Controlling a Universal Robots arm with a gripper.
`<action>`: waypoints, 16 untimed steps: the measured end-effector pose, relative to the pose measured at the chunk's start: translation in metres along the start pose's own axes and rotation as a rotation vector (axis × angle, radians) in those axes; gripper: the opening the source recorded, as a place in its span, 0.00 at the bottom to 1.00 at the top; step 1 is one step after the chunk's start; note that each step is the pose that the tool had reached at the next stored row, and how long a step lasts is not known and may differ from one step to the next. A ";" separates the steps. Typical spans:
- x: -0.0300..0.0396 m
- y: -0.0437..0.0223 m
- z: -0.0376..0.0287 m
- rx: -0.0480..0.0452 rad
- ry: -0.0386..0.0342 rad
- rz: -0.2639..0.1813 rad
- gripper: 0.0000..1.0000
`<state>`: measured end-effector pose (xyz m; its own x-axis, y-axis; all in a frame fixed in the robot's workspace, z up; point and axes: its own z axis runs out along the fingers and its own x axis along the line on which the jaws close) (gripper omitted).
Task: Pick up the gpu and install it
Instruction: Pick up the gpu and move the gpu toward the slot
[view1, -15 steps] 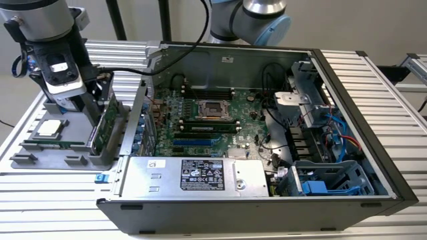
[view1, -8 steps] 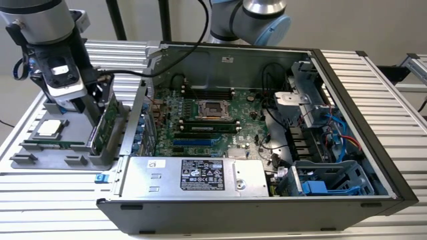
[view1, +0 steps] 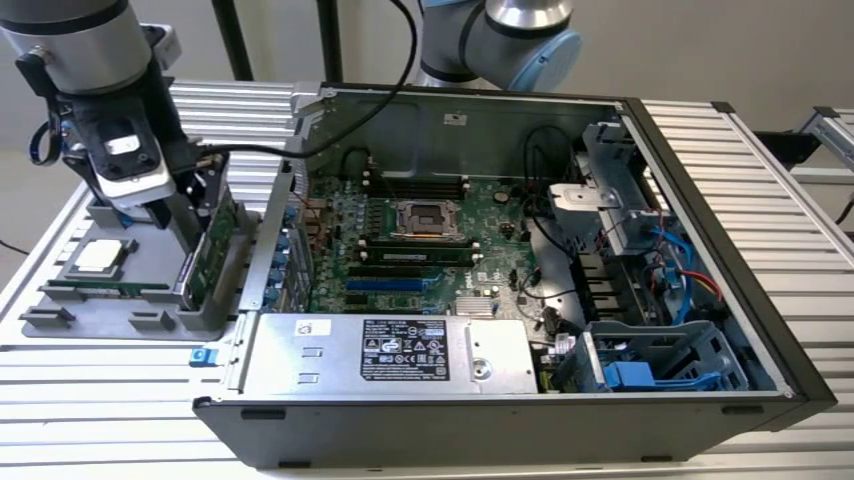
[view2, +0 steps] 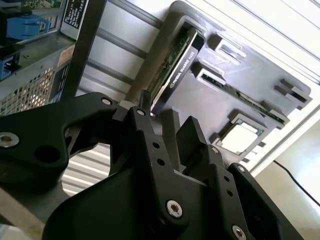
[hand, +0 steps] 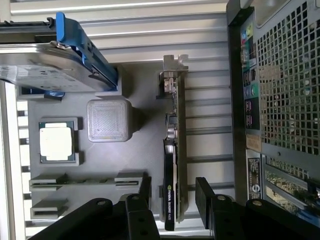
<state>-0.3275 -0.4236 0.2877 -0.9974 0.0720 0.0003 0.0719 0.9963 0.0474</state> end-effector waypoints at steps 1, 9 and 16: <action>0.0000 0.0000 0.0005 0.0000 0.0000 0.000 1.00; 0.0000 -0.0004 0.0044 0.0000 0.0000 0.000 1.00; 0.0000 -0.0006 0.0070 0.0001 0.0001 0.000 1.00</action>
<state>-0.3276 -0.4239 0.2806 -0.9974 0.0719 0.0004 0.0719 0.9963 0.0473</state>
